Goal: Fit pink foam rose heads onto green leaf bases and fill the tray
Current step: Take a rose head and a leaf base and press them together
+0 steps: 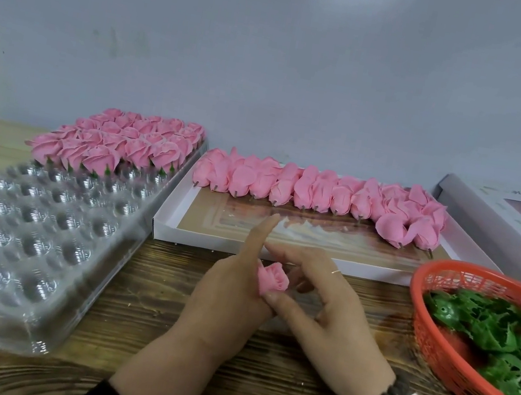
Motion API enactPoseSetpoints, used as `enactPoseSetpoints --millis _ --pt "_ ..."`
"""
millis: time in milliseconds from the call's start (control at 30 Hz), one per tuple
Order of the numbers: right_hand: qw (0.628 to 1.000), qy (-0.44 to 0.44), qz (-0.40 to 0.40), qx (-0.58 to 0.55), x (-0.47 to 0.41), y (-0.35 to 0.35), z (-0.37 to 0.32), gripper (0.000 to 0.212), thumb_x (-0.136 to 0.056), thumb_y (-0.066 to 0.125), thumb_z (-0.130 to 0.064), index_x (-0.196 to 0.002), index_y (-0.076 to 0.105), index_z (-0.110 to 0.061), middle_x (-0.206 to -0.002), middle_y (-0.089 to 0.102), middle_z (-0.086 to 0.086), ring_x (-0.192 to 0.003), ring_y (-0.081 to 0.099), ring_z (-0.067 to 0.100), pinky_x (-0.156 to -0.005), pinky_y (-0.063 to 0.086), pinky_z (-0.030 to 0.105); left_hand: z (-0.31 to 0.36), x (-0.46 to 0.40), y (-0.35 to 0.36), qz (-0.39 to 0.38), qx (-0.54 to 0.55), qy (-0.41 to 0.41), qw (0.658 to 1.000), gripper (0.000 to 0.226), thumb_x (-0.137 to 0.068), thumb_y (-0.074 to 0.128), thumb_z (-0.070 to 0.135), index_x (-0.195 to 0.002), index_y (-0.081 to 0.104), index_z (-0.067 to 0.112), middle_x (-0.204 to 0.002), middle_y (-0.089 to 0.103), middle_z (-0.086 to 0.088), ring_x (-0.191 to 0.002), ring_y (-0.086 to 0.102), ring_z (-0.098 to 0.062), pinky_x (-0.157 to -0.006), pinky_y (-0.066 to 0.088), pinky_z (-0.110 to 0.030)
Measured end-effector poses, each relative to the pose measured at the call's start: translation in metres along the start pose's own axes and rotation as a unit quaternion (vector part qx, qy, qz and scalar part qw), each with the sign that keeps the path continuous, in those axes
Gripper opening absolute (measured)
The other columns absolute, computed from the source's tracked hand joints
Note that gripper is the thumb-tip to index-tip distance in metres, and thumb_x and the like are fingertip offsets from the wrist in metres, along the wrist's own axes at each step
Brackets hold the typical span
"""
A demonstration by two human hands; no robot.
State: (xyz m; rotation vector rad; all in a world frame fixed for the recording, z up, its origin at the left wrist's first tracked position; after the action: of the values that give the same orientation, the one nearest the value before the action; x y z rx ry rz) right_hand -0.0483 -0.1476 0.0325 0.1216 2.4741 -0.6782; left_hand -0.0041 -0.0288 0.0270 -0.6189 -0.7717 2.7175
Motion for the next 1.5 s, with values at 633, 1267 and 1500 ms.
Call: enactPoseSetpoints --millis 633,1267,1500 --pt "0.997 0.043 0.040 -0.048 -0.001 -0.010 0.005 0.008 -0.074 0.064 -0.021 -0.081 0.063 -0.027 -0.083 0.063 -0.005 -0.079 0.057 0.006 -0.070 0.044 0.015 -0.008 -0.001 0.004 -0.061 0.082 -0.034 0.994 0.083 -0.064 0.081 0.020 -0.129 0.033 0.039 -0.100 0.058 0.005 -0.084 0.058 -0.005 -0.062 0.040 -0.001" --pt "0.974 0.100 0.125 -0.161 -0.003 -0.019 0.014 0.020 -0.079 0.068 -0.004 -0.077 0.064 -0.024 -0.072 0.064 -0.004 -0.072 0.058 0.015 -0.073 0.050 0.034 -0.004 -0.002 0.002 -0.112 0.435 -0.101 0.888 0.078 -0.062 0.053 -0.015 -0.131 0.043 0.020 -0.113 0.059 -0.026 -0.094 0.053 -0.029 -0.087 0.041 -0.037" --pt "0.965 0.107 0.141 -0.192 -0.004 -0.021 0.014 0.019 -0.079 0.066 -0.002 -0.078 0.063 -0.020 -0.074 0.063 0.001 -0.072 0.056 0.016 -0.073 0.048 0.032 -0.009 -0.005 0.001 -0.054 0.384 -0.074 0.919 0.037 -0.076 0.056 -0.019 -0.104 0.063 0.004 -0.098 0.071 -0.015 -0.088 0.068 -0.019 -0.076 0.054 -0.022"
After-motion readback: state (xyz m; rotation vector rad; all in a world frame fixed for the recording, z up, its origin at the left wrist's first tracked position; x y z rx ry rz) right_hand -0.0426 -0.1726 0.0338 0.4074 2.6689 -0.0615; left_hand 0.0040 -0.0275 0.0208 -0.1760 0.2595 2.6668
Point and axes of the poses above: each hand's wrist, its own x-axis away from the middle knuckle, its own y-axis out of the palm, z = x × y, the point moved 2 cm from there along -x, towards the middle knuckle
